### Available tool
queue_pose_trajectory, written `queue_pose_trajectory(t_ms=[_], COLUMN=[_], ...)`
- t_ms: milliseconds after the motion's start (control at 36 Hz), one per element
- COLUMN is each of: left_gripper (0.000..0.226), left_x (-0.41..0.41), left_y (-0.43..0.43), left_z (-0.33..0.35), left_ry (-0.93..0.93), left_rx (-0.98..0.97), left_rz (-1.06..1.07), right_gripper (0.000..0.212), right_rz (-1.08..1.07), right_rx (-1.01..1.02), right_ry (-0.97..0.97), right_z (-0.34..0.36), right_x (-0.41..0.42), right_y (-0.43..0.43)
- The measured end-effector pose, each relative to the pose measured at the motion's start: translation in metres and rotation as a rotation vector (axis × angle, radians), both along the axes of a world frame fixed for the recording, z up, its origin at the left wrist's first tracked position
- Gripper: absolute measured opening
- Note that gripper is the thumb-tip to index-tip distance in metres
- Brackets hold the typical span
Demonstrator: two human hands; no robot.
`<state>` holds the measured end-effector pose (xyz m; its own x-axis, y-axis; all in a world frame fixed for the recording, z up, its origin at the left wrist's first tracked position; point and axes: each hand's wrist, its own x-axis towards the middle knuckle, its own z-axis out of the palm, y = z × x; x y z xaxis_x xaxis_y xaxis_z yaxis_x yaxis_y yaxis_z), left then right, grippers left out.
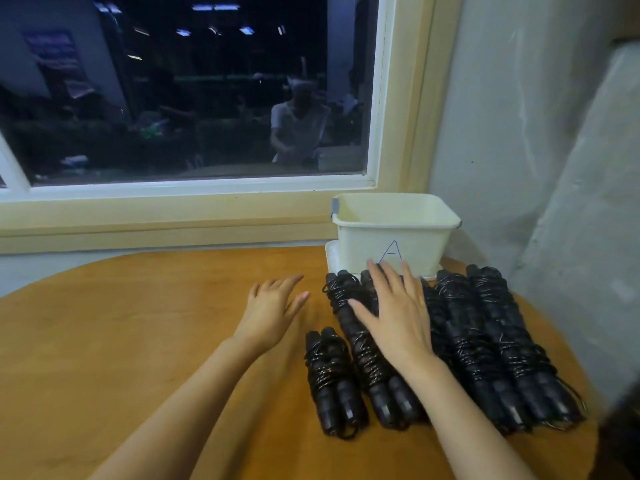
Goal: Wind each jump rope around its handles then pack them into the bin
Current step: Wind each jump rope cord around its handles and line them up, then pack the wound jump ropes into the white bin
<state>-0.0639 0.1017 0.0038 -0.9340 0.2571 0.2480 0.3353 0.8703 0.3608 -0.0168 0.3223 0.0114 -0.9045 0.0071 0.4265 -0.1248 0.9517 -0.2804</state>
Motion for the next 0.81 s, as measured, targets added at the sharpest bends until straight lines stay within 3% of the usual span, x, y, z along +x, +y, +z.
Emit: queue_pose_trajectory(t_ms=[167,417,528,611,722,806], left_gripper=[0.067,0.085,0.062,0.040,0.040,0.036], left_x=[-0.060,-0.150,-0.167,-0.174,-0.171,-0.157], left_y=[0.062,0.120,0.123,0.118,0.107,0.089], left_z=[0.049,0.055,0.038,0.027,0.033,0.052], left_ry=[0.177,0.213,0.253,0.395,0.536,0.653], left_rx=[-0.108,-0.339,-0.364,-0.310,-0.271,-0.221], left_rz=[-0.090,-0.116,-0.132,-0.143,-0.135,-0.137], right_gripper=[0.082,0.090,0.060,0.043,0.028,0.030], right_rz=[-0.087,-0.150,-0.169,-0.171,-0.131,-0.096], right_rx=[0.075,0.251,0.280,0.272,0.253,0.227], right_ry=[-0.015,-0.093,-0.113,-0.078,0.024,0.215], right_z=[0.032,0.038,0.030,0.027,0.030,0.036], right_x=[-0.068,-0.154,-0.171,-0.175,-0.175,-0.168], right_y=[0.034,0.065,0.070,0.071,0.064,0.050])
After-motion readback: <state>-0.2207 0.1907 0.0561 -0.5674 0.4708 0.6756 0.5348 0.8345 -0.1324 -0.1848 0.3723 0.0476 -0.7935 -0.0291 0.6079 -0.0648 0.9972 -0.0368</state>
